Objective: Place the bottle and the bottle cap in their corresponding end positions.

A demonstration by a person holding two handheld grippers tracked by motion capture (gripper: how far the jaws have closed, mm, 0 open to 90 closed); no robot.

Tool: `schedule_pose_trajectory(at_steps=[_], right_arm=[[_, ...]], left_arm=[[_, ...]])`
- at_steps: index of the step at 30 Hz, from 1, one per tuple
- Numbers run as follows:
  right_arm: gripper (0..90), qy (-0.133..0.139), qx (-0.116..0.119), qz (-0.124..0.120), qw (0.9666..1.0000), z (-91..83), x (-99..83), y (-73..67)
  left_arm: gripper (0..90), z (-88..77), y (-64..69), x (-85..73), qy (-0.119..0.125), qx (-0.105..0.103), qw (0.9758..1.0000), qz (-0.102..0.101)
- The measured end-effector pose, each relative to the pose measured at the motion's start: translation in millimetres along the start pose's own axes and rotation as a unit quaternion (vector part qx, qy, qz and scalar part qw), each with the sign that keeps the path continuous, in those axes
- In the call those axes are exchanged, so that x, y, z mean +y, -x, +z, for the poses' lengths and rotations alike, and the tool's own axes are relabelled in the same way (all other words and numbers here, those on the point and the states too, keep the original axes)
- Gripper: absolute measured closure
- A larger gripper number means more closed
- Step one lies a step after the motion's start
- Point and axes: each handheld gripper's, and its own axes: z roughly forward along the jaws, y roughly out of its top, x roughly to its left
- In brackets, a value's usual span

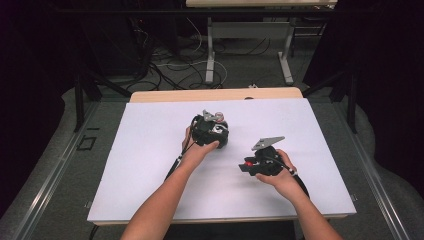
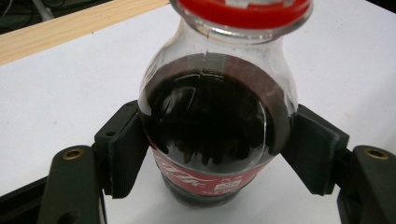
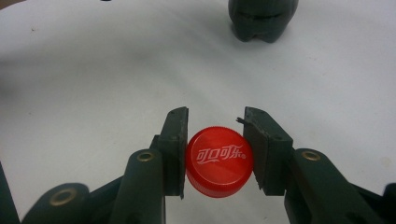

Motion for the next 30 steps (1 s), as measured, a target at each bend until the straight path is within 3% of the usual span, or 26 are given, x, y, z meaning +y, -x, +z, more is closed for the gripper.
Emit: schedule_pose_trajectory(at_steps=[2, 7, 10, 14, 15, 16, 19, 22, 24, 27, 30], right_arm=[[61.0, -0.01, 0.002, 0.001, 0.9999, 0.5, 1.3, -0.2], [61.0, 0.002, 0.004, -0.004, 1.0, 7.1, 4.3, -2.6], [61.0, -0.005, 0.005, -0.008, 0.9999, 11.0, 8.0, -5.0], [61.0, -0.006, 0.009, -0.014, 0.9998, 17.9, 13.7, -9.2], [61.0, 0.006, 0.012, -0.018, 0.9997, 21.5, 14.5, -9.8], [60.9, -0.01, 0.012, -0.025, 0.9996, 21.5, 16.9, -10.1], [61.0, -0.017, 0.017, -0.024, 0.9994, 27.6, 20.5, -13.9], [61.0, -0.014, 0.022, -0.027, 0.9993, 33.8, 23.2, -16.7], [60.9, -0.019, 0.023, -0.028, 0.9992, 36.0, 25.3, -18.5], [60.9, -0.011, 0.024, -0.027, 0.9993, 41.2, 27.2, -21.0], [60.9, -0.021, 0.026, -0.026, 0.9991, 44.0, 29.3, -23.5]], left_arm=[[28.5, -0.5, -1.5, -0.1, 0.003, -0.003, 1.0, -0.001], [25.6, -5.7, -3.8, 0.0, -0.003, -0.015, 0.9997, -0.017], [22.5, -10.0, -5.8, -1.4, 0.004, -0.021, 0.9995, -0.023], [18.4, -18.1, -11.6, -5.3, 0.01, -0.018, 0.9996, -0.021], [16.8, -20.1, -13.1, -7.0, 0.012, -0.014, 0.9996, -0.021], [16.2, -22.1, -14.7, -9.0, 0.014, -0.014, 0.9995, -0.023], [12.2, -29.6, -19.1, -14.2, 0.018, -0.015, 0.9993, -0.029], [6.4, -37.8, -21.7, -18.4, 0.027, -0.019, 0.9983, -0.049], [0.8, -43.3, -24.0, -21.4, 0.03, -0.02, 0.9981, -0.05], [0.6, -52.6, -26.6, -27.5, 0.035, -0.021, 0.9972, -0.063], [0.5, -62.4, -28.1, -34.7, 0.039, -0.037, 0.9953, -0.08]])
